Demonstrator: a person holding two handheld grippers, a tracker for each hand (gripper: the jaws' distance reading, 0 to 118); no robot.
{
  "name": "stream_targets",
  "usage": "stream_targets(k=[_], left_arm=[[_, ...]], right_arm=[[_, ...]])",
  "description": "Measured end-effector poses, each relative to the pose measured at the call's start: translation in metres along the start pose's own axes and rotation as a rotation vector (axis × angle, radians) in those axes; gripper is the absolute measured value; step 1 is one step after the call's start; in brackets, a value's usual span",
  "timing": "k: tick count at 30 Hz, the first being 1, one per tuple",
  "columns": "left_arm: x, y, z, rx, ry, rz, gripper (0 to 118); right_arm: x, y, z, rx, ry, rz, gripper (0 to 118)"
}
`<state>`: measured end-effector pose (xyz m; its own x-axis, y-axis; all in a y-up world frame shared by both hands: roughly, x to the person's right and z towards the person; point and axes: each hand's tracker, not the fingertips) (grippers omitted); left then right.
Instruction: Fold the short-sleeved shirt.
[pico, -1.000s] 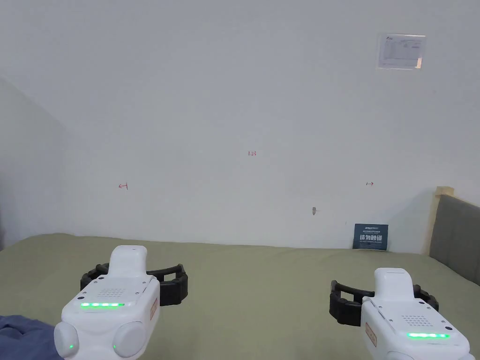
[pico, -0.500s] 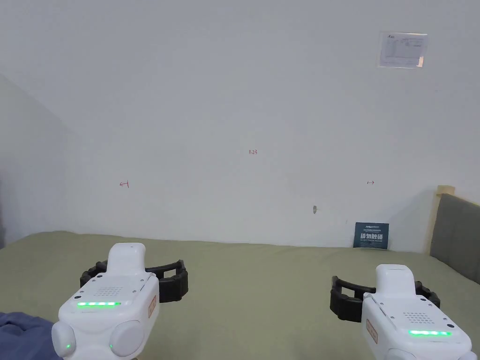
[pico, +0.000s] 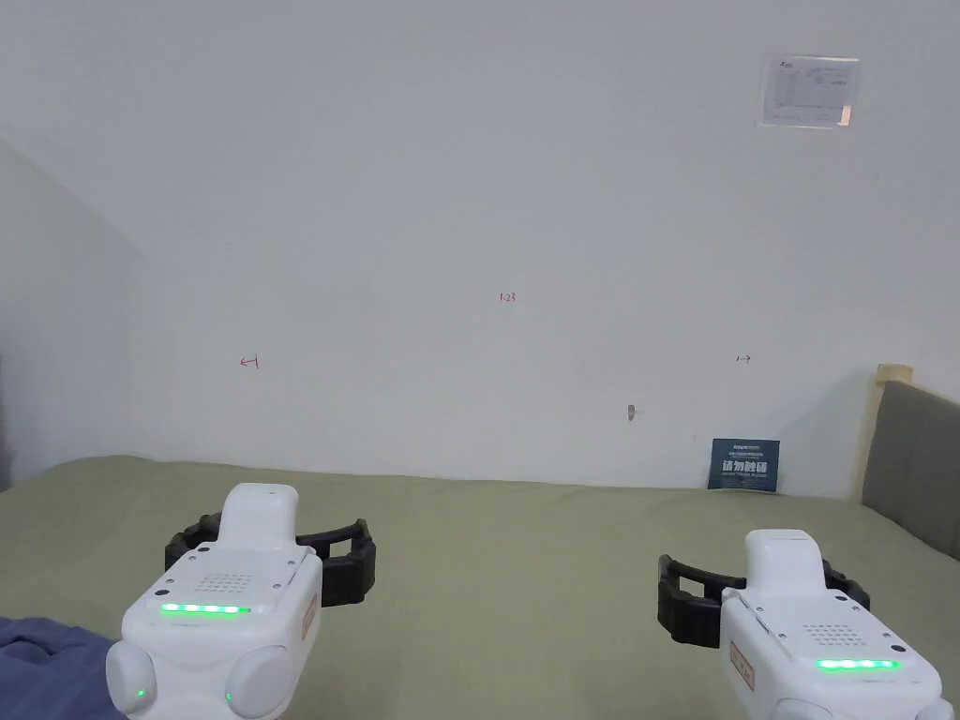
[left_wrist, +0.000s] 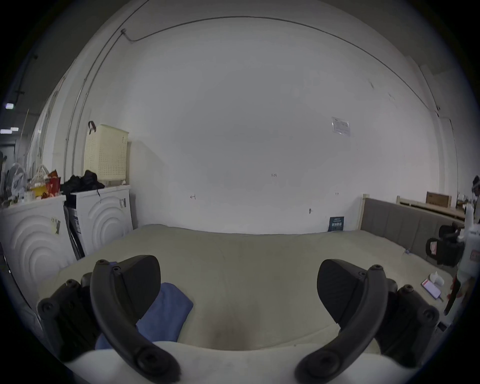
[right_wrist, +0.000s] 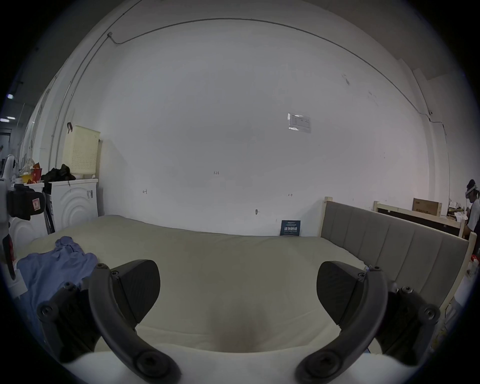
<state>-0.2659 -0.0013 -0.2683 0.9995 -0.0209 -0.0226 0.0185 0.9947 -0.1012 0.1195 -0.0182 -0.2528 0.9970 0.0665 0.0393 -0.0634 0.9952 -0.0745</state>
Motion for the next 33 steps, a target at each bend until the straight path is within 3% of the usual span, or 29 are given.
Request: stream_targets(k=[1, 2, 3, 4, 5, 6, 11, 16, 25, 28, 33], left_arm=[[0.003, -0.003, 0.003, -0.009, 0.011, -0.009, 105], [0.005, -0.007, 0.005, -0.002, 0.019, -0.022, 53], [0.005, -0.010, 0.006, 0.002, 0.041, -0.051, 8], [0.005, -0.016, 0.003, -0.044, 0.057, -0.088, 0], [0.004, -0.021, 0.002, -0.025, 0.035, -0.038, 0], [0.002, -0.025, 0.001, -0.045, -0.009, -0.007, 0], [-0.001, -0.020, 0.002, -0.059, 0.009, -0.018, 0], [-0.027, -0.004, 0.011, -0.039, 0.051, 0.013, 0], [-0.137, 0.012, 0.074, -0.019, 0.290, 0.031, 0], [-0.176, 0.003, 0.111, -0.033, 0.384, 0.043, 0], [-0.222, -0.017, 0.157, -0.072, 0.479, 0.056, 0]], right_arm=[[-0.001, -0.004, 0.002, 0.000, 0.007, 0.000, 97], [-0.003, -0.008, 0.002, -0.011, 0.003, 0.010, 53], [-0.003, -0.012, 0.001, -0.042, -0.001, 0.016, 25], [-0.004, -0.014, 0.001, -0.072, -0.006, 0.005, 12], [-0.003, -0.020, 0.002, -0.058, -0.010, -0.001, 12], [-0.001, -0.024, 0.002, -0.061, 0.000, -0.005, 1], [-0.006, -0.024, 0.001, -0.074, 0.014, 0.029, 1], [-0.037, 0.003, -0.008, -0.026, 0.085, 0.030, 1], [-0.175, 0.043, -0.029, 0.038, 0.371, 0.020, 1], [-0.226, 0.041, -0.032, 0.004, 0.482, -0.033, 1], [-0.295, 0.026, -0.026, -0.034, 0.613, -0.002, 1]])
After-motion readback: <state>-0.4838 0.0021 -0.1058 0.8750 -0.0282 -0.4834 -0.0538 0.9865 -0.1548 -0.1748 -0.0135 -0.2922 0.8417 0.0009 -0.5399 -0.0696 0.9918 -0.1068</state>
